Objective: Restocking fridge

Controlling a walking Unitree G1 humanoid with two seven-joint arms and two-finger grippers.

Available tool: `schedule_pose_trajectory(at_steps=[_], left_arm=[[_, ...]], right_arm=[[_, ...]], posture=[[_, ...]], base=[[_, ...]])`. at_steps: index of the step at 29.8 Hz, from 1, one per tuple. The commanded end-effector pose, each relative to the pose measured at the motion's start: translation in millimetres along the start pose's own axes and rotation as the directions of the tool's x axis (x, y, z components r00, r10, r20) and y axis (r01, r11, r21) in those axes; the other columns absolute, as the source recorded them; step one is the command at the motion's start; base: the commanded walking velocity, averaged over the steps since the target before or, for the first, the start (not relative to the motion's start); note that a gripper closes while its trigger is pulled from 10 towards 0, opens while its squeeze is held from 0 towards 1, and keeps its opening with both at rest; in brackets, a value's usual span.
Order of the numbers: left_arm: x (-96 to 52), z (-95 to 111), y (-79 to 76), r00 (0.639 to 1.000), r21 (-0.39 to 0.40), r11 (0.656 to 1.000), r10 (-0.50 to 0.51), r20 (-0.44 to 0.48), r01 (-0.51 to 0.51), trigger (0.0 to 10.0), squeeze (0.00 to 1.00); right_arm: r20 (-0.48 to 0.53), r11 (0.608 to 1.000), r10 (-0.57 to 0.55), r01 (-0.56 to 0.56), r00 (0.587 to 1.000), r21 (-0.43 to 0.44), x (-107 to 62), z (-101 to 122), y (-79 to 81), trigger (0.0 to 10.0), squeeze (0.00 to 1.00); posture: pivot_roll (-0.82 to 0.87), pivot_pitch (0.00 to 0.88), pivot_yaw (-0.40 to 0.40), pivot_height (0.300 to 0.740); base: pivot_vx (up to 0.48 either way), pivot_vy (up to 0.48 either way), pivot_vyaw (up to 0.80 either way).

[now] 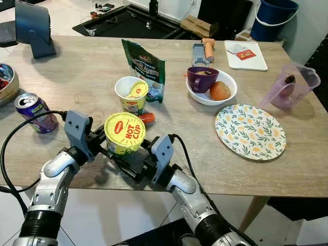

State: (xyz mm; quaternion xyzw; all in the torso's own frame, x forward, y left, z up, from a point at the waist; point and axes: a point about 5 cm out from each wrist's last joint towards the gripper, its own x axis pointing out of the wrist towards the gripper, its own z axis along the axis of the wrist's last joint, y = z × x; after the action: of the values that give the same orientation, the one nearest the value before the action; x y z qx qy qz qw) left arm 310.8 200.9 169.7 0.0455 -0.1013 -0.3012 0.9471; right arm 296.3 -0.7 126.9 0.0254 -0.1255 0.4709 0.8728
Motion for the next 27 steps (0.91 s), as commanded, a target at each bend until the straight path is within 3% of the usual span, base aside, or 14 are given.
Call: schedule_pose_trajectory(at_steps=[1,19,27], left_arm=[[-0.4,-13.2,-11.0,0.999,-0.040,0.999,-0.034,-0.041,0.032,10.0,0.00],[-20.4,-39.9,-16.8,0.988,-0.078,0.997,0.009,-0.156,-0.022,10.0,0.00],[-22.9,-44.4,-17.3,0.985,-0.083,0.996,0.029,-0.172,-0.044,10.0,0.00]], right_arm=[[0.119,0.995,0.060,-0.069,0.991,0.068,27.0,16.6,26.3,10.0,0.00],[0.119,0.994,0.091,-0.099,0.989,0.056,24.7,17.0,26.9,10.0,0.00],[0.118,0.993,0.095,-0.102,0.988,0.058,24.3,16.8,27.0,10.0,0.00]], posture=[[0.16,0.256,0.030,0.740],[0.16,0.251,0.029,0.740],[0.15,0.256,0.028,0.740]], base=[[0.000,0.000,0.00],[0.000,0.000,0.00],[0.000,0.000,0.00]])
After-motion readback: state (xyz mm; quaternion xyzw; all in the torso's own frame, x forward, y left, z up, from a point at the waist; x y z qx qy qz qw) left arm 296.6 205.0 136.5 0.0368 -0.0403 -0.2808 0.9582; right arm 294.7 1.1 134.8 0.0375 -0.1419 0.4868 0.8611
